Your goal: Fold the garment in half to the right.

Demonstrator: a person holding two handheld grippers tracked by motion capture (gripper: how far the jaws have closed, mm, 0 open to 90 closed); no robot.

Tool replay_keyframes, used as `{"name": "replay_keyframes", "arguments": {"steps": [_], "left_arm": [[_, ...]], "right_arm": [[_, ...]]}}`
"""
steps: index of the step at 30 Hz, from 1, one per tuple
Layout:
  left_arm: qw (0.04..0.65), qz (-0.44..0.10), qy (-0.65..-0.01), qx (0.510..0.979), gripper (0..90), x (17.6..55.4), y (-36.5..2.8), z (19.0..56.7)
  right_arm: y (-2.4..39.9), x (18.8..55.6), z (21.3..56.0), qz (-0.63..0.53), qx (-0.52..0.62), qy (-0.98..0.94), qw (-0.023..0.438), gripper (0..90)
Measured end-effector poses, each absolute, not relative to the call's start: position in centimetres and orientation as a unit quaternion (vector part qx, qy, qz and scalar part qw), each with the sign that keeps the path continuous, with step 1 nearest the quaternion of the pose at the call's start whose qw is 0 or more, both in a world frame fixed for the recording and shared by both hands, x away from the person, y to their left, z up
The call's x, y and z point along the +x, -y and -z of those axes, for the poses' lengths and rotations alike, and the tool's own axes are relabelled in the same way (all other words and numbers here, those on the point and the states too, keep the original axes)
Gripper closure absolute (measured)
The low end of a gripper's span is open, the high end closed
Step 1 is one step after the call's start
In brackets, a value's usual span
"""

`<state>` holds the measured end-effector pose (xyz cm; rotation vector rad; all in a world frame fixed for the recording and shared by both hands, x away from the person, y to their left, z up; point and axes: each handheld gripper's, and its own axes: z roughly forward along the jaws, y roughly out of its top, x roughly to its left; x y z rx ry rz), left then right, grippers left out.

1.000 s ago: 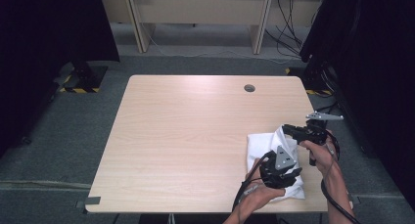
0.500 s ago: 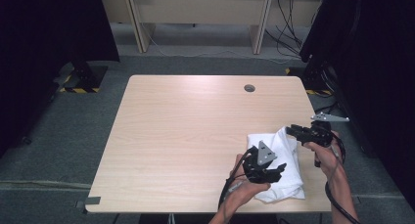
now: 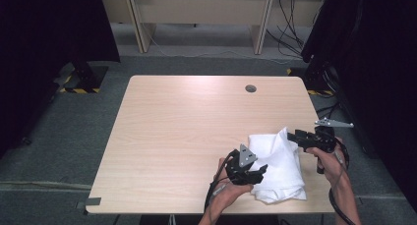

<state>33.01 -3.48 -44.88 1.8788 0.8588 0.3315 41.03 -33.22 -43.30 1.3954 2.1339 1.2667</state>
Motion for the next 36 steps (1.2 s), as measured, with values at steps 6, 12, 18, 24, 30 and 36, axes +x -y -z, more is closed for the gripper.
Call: {"name": "replay_keyframes", "arguments": {"steps": [6,12,18,24,30,36], "left_arm": [[0.497,-0.140,-0.367,0.773,34.7,33.0,2.4,45.0],[0.497,-0.148,-0.389,0.761,31.1,33.2,0.2,45.3],[0.496,-0.155,-0.412,0.749,27.1,33.4,-2.4,45.4],[0.491,-0.166,-0.426,0.742,25.7,33.1,-4.8,45.8],[0.484,-0.175,-0.448,0.731,25.3,32.9,-7.2,46.6],[0.477,-0.177,-0.463,0.726,24.2,32.7,-8.6,47.3]], "right_arm": [[32.5,40.3,43.4,-0.432,0.481,-0.747,0.154,42.4],[32.2,39.9,43.7,-0.428,0.481,-0.750,0.151,40.7],[32.1,39.5,44.2,-0.422,0.482,-0.754,0.145,39.6],[32.0,39.0,44.9,-0.409,0.487,-0.759,0.141,38.9],[32.1,38.3,45.6,-0.391,0.489,-0.766,0.147,38.8],[32.1,37.7,46.2,-0.386,0.475,-0.777,0.147,45.9]]}}
